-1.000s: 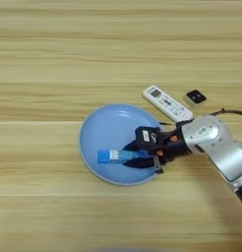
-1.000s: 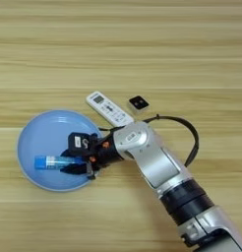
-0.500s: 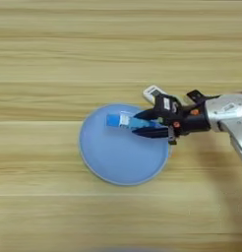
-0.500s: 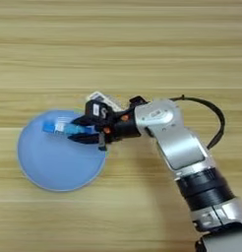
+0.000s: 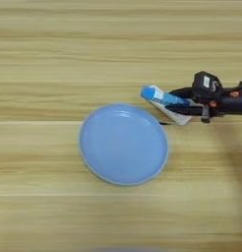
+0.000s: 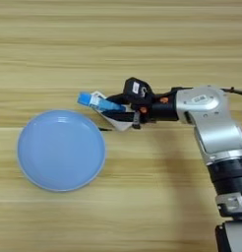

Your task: Move the objects on the table

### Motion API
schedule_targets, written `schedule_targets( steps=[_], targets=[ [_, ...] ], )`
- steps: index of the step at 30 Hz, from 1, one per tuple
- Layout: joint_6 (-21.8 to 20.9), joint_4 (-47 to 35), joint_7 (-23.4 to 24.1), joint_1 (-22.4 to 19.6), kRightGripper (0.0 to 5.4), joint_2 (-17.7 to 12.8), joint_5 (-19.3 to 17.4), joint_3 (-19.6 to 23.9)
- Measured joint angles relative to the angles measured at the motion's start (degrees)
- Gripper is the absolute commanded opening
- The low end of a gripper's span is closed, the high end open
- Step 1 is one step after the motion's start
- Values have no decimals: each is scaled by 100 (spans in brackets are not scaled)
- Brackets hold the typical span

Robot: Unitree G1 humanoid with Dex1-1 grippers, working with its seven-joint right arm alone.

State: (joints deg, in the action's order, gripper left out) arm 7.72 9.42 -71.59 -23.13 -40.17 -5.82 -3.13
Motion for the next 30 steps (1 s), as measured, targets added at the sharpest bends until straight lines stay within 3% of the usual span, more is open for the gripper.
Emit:
schedule_targets(
  steps=[16, 30],
  targets=[
    [-969, 1548, -166, -148, 140, -223, 179, 86],
    [-2175, 2891, -956, -52, 140, -417, 394, 3]
  ],
)
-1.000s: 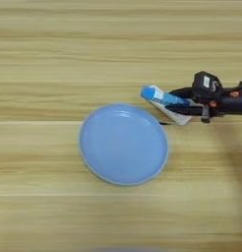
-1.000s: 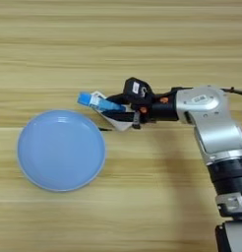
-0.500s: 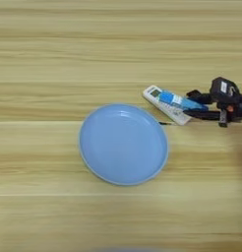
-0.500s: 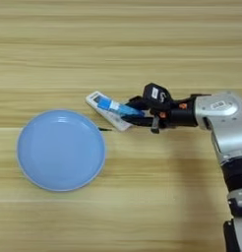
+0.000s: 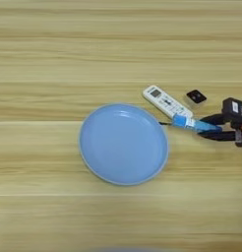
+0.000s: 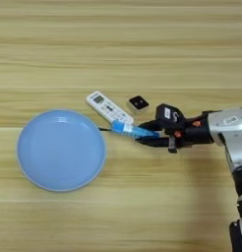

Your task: Move the objects on the table

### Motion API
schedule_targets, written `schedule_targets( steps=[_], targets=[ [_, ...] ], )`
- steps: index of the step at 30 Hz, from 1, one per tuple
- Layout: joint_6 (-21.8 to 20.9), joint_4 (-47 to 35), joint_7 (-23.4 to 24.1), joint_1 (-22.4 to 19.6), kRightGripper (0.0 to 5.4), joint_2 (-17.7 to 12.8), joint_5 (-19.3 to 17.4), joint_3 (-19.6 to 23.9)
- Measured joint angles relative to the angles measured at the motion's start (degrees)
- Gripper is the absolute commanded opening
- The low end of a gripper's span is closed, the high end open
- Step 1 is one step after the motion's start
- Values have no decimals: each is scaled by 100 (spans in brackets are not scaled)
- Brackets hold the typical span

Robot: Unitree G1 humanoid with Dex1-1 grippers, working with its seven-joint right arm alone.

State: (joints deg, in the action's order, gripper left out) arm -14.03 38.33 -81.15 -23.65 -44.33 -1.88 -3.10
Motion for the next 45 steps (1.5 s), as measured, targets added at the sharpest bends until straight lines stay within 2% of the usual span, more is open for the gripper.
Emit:
schedule_targets(
  steps=[3, 6, 13, 23, 26, 29, 34, 39, 40, 45],
  targets=[
    [-261, 36, -194, 146, 140, 1, -11, -2],
    [-318, 56, -313, 232, 140, 1, -21, -2],
    [-572, 285, -316, 411, 140, 9, 135, -151],
    [-1027, 721, -107, 244, 140, 23, 222, -277],
    [-1098, 816, -36, 192, 200, 24, 233, -329],
    [-1143, 866, 28, 150, 227, 22, 248, -363],
    [-1116, 858, 44, 125, 304, 32, 220, -374],
    [-613, 729, -94, 125, 385, 293, -156, -214],
    [-413, 616, -98, 1, 396, 316, -359, -51],
    [92, -32, -214, -69, 458, 337, -830, 226]
  ],
)
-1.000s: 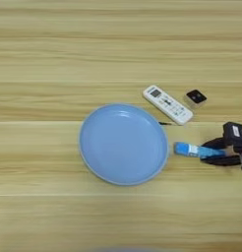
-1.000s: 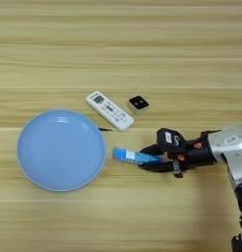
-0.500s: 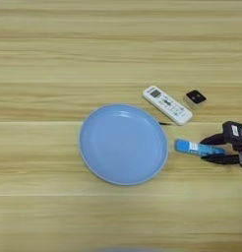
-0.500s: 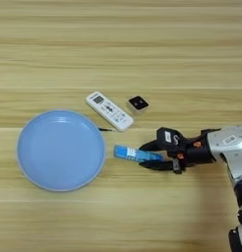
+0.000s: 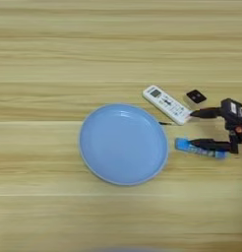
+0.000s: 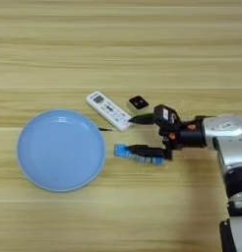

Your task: Move the objects on the table

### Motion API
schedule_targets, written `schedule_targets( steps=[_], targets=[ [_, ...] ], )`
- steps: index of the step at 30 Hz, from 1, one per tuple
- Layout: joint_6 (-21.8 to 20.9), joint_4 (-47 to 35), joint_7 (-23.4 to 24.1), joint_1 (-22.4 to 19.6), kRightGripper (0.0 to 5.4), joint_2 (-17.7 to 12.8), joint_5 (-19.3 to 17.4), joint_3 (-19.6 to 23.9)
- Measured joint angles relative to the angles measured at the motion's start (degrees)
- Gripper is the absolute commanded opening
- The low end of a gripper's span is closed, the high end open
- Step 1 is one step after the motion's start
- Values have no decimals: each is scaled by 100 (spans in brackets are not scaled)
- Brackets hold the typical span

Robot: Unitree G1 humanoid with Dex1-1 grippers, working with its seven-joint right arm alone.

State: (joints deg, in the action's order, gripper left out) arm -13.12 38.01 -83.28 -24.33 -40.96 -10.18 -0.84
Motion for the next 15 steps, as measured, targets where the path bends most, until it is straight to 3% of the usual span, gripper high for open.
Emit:
schedule_targets(
  steps=[5, 8, 15],
  targets=[
    [310, -520, -8, 16, 528, 5, -212, 127],
    [644, -1039, 57, 61, 538, 60, -388, 188],
    [1858, -2011, 1151, 62, 538, 396, -360, 143]
  ],
)
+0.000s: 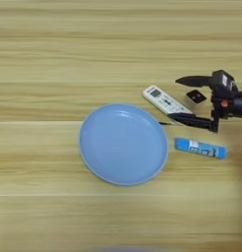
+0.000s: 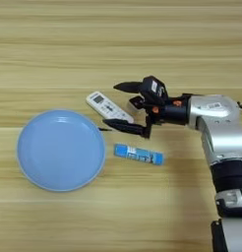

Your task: Move the objects on the table

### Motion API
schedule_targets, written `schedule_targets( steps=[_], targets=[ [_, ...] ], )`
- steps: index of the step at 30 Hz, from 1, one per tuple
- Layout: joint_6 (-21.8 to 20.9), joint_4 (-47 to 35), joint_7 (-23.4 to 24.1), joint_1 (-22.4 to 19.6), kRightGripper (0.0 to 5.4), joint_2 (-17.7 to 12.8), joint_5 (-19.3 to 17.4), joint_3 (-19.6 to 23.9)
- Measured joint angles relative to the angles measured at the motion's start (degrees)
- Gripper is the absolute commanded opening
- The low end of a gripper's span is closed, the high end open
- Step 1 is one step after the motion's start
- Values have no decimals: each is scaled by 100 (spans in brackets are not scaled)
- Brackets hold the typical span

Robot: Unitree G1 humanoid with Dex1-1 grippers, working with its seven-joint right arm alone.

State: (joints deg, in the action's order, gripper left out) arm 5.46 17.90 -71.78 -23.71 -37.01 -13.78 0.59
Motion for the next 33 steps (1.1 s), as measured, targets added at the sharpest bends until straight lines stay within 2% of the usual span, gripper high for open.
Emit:
schedule_targets(
  steps=[11, 17, 26, 33],
  targets=[
    [1405, -981, 833, -1, 538, 463, 39, -247],
    [1830, -1160, 1133, 0, 538, 602, 67, -347],
    [2087, -1450, 1269, 32, 538, 751, 126, -641],
    [2146, -1566, 1281, 192, 538, 866, 325, -1090]
  ],
)
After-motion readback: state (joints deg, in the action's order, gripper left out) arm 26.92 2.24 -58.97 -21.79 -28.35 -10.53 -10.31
